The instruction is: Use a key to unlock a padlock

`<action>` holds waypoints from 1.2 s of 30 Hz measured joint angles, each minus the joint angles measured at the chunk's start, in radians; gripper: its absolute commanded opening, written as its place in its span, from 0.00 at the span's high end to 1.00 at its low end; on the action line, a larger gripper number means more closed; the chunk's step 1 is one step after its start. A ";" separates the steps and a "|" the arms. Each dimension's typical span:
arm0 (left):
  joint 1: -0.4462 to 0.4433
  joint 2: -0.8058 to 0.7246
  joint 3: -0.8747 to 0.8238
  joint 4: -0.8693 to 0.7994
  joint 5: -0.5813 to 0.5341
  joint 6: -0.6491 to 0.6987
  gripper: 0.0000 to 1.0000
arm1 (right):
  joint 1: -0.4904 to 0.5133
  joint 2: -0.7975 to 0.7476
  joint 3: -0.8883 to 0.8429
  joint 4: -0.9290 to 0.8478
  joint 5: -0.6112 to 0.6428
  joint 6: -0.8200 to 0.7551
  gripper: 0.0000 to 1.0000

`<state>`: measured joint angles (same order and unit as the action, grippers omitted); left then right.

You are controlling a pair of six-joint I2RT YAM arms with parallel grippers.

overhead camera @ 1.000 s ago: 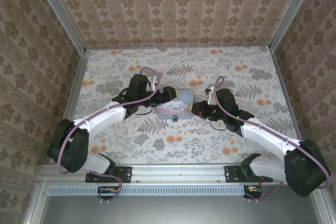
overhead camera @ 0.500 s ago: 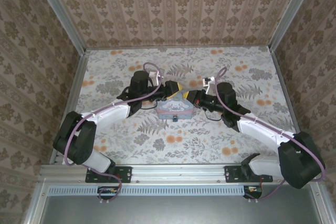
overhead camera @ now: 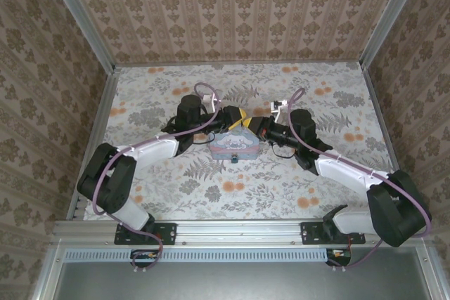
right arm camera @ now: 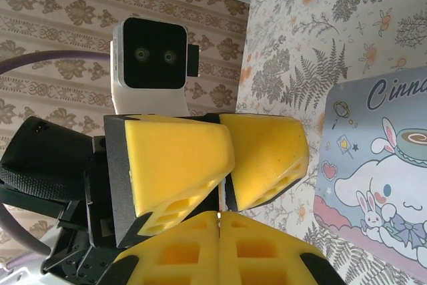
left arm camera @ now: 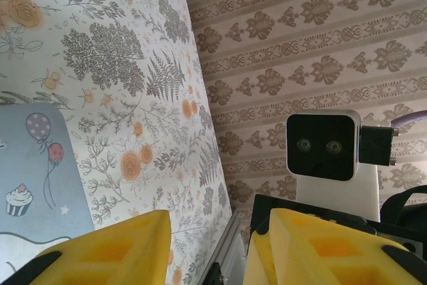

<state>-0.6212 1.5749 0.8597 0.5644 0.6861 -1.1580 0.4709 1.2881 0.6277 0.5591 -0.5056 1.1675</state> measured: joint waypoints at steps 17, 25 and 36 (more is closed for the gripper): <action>-0.002 0.001 -0.021 0.058 0.003 -0.033 0.76 | -0.006 0.031 0.000 0.021 0.000 0.014 1.00; -0.008 0.001 -0.030 0.069 0.003 -0.040 0.80 | -0.013 0.039 -0.002 0.029 0.000 0.016 1.00; -0.012 0.002 -0.030 0.073 -0.002 -0.040 1.00 | -0.016 0.043 -0.008 0.044 0.000 0.021 1.00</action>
<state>-0.6334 1.5764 0.8295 0.6373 0.6846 -1.1980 0.4545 1.3315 0.6193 0.6029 -0.5056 1.1889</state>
